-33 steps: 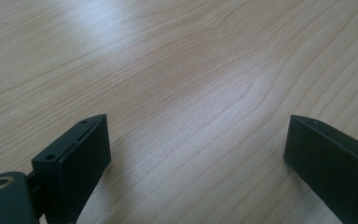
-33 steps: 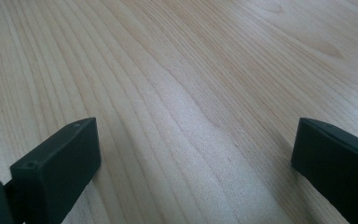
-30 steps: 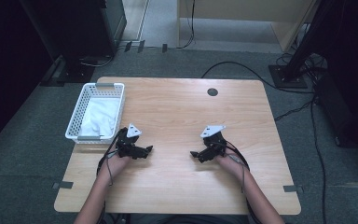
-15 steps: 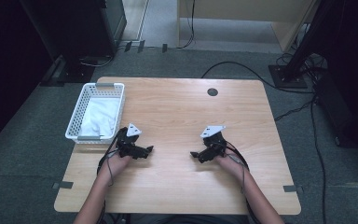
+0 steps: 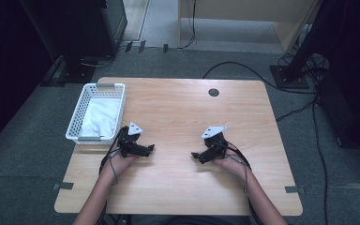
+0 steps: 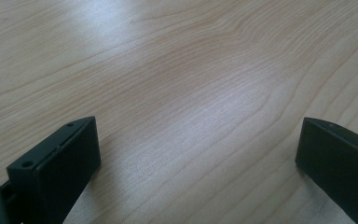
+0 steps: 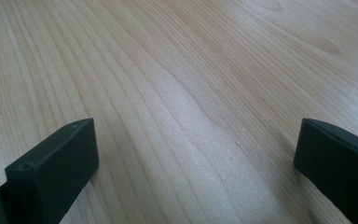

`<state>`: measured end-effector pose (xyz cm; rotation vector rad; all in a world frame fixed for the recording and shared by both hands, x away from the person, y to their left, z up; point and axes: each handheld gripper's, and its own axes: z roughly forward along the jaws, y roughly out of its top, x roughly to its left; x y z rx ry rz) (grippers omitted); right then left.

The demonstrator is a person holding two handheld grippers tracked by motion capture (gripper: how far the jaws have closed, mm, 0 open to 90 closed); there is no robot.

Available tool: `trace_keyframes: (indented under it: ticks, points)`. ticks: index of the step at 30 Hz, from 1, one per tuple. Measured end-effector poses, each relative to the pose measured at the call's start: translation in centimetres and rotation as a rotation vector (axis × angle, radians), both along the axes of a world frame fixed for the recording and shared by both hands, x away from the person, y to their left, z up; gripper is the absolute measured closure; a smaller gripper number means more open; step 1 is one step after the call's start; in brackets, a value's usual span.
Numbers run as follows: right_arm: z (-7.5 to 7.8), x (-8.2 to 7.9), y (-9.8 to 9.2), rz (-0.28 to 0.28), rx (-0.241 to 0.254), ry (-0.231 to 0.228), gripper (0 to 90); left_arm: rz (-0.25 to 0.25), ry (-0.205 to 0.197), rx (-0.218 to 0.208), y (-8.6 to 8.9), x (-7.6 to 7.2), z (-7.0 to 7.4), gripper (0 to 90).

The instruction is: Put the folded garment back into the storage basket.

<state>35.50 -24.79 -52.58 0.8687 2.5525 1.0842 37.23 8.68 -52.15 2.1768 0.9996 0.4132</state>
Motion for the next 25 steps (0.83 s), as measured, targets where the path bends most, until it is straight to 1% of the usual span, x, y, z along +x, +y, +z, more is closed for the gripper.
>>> trace_keyframes:
  ticks: [2,22,25]
  points:
    - [0.01,0.02,0.09,-0.006,0.001,0.004,0.0,0.0,0.0,0.0,-0.01,0.01,0.0,0.0]
    - [0.0,0.07,0.14,-0.008,-0.002,0.001,0.0,-0.004,-0.001,0.0,-0.03,-0.02,0.0,0.0]
    - [0.0,0.08,0.13,-0.011,-0.002,0.0,0.0,-0.015,-0.004,-0.003,-0.04,-0.09,0.02,1.4]
